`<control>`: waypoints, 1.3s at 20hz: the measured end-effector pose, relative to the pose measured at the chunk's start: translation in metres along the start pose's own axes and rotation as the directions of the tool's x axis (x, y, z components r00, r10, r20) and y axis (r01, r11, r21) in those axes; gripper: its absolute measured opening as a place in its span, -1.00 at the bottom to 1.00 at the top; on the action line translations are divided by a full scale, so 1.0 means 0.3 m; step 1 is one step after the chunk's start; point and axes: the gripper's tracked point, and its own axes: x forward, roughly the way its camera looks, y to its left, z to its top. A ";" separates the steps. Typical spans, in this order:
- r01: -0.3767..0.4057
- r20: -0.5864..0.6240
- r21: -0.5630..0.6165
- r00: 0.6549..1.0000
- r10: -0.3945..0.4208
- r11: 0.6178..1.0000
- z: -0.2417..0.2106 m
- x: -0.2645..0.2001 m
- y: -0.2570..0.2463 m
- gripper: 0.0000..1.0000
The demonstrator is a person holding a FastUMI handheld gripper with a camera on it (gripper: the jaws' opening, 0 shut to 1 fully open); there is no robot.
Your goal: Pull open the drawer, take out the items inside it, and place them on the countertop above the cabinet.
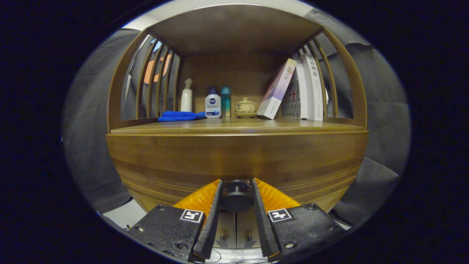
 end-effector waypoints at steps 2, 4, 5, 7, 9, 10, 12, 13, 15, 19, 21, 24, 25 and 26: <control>0.001 0.005 0.028 1.000 -0.001 1.000 0.001 0.004 0.000 -0.02; 0.000 0.007 0.019 1.000 0.000 1.000 0.001 0.009 -0.001 -0.09; -0.002 0.007 0.011 1.000 0.001 1.000 0.003 0.008 -0.004 -0.12; -0.004 0.002 0.009 1.000 0.004 1.000 0.001 0.007 -0.003 -0.20; 0.000 -0.005 0.009 1.000 0.000 1.000 0.002 0.007 -0.004 -0.25; 0.003 -0.009 0.011 1.000 -0.003 1.000 -0.001 0.008 -0.006 -0.25; 0.006 -0.013 0.012 1.000 -0.006 1.000 -0.002 0.001 -0.006 -0.27; 0.006 -0.011 0.008 1.000 -0.006 1.000 0.000 -0.008 -0.010 -0.28; -0.002 -0.003 -0.001 1.000 0.002 1.000 -0.006 -0.028 -0.012 -0.28; -0.011 -0.003 -0.013 1.000 0.011 1.000 -0.035 -0.139 -0.021 -0.28; -0.004 0.003 -0.006 1.000 0.004 1.000 -0.045 -0.201 -0.025 -0.29; 0.005 0.012 -0.016 1.000 -0.005 1.000 -0.064 -0.281 -0.031 -0.28; 0.003 0.012 -0.010 1.000 -0.002 1.000 -0.071 -0.309 -0.031 -0.29; 0.000 0.011 -0.004 1.000 0.000 1.000 -0.082 -0.342 -0.032 -0.29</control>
